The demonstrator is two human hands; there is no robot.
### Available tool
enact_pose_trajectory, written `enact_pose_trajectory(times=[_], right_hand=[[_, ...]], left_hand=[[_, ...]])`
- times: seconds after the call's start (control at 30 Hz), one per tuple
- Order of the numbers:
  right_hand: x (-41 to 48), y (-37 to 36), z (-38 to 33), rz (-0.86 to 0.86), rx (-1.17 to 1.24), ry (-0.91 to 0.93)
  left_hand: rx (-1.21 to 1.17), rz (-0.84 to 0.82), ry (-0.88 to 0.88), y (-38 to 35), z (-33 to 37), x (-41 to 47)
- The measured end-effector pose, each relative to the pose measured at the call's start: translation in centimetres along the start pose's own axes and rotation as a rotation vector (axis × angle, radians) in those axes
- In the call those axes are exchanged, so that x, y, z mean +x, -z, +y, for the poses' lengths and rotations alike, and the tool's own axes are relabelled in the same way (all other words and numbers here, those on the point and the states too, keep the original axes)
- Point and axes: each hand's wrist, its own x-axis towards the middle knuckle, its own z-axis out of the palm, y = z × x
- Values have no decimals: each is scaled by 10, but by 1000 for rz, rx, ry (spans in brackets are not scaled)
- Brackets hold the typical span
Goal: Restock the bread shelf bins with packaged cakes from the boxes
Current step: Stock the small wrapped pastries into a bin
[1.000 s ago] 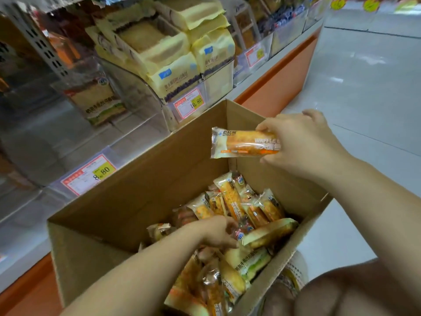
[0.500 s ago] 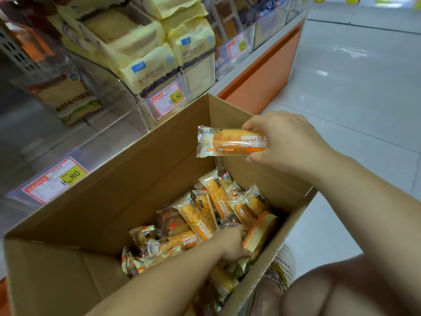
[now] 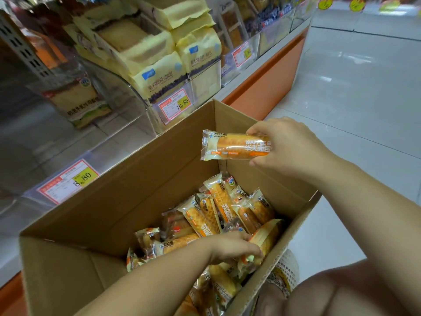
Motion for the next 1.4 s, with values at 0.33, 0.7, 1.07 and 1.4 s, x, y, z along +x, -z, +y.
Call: enact_pose_trajectory(times=[0.33,0.7,1.07,1.4], right_hand=[[-3,3,-10,39,206,-29],[-17,3,-66,65,565,-7],[-38,21,-153,-76,396,447],[-37,9,-267,-26,622,446]], left_hand=[[-830,141,-287,90,32,-116],[-758,82,-601,80,38,-180],[-534,265,-538,69,-7,-309],[-690,605,-844,60,-75,-393]])
